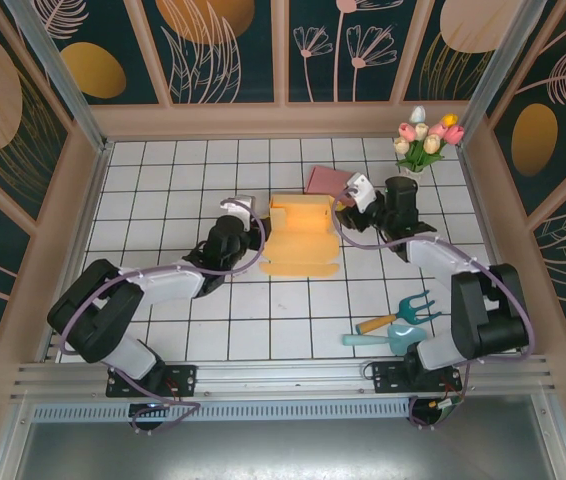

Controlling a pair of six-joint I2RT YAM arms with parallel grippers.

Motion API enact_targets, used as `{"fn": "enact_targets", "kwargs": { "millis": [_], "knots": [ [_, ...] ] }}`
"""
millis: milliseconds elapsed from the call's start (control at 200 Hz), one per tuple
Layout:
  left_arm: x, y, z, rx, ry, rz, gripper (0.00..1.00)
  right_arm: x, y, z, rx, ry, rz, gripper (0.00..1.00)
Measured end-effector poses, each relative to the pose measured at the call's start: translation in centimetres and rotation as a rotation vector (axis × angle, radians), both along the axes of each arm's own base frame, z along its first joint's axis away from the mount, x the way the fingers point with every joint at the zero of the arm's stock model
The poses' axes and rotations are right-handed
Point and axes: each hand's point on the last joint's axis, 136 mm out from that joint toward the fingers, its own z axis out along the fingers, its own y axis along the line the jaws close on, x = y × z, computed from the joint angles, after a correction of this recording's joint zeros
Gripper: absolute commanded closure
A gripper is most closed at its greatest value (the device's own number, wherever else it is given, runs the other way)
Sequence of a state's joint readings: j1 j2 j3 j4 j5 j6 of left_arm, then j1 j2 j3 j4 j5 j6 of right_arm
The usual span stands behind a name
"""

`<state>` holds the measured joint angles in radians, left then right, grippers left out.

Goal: Fold the paper box

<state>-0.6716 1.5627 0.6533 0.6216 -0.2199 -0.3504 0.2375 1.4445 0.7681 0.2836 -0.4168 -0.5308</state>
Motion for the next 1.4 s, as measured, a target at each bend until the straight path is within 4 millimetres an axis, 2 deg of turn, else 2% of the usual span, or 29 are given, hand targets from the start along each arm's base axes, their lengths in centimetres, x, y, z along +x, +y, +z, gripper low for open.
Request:
{"fn": "enact_targets", "kwargs": {
  "millis": [100, 255, 390, 601, 726, 916, 1066, 1261, 1401],
  "knots": [
    [0.5, 0.4, -2.6, 0.045, 0.047, -0.015, 0.50, -0.3, -0.3, 0.1, 0.007, -0.010, -0.019, 0.45],
    [0.5, -0.5, -7.3, 0.122, 0.131, -0.076, 0.46, -0.4, -1.4, -2.7, -0.028, 0.042, -0.035, 0.45],
    [1.2, -1.5, -9.3, 0.163, 0.153, -0.109, 0.45, 0.1, -3.1, -4.4, -0.033, 0.079, -0.046, 0.45],
    [3.1, -2.8, -9.2, 0.182, 0.123, -0.123, 0.46, 0.8, -5.0, -6.8, -0.033, 0.141, -0.055, 0.46],
    [3.6, -3.2, -8.9, 0.189, 0.106, -0.130, 0.47, 1.0, -4.8, -8.4, -0.043, 0.187, -0.025, 0.46],
    [4.0, -3.6, -8.5, 0.195, 0.089, -0.141, 0.50, 2.1, -4.0, -8.4, -0.065, 0.200, 0.021, 0.46],
    [4.3, -4.2, -8.5, 0.189, 0.088, -0.160, 0.57, 2.8, -2.1, -8.3, -0.101, 0.189, 0.087, 0.46],
    [4.5, -4.8, -8.3, 0.187, 0.079, -0.184, 0.70, 2.5, 1.0, -9.3, -0.144, 0.208, 0.183, 0.47],
    [4.5, -5.0, -8.3, 0.173, 0.082, -0.200, 0.78, 2.2, 2.9, -9.1, -0.161, 0.198, 0.226, 0.48]
  ]
}}
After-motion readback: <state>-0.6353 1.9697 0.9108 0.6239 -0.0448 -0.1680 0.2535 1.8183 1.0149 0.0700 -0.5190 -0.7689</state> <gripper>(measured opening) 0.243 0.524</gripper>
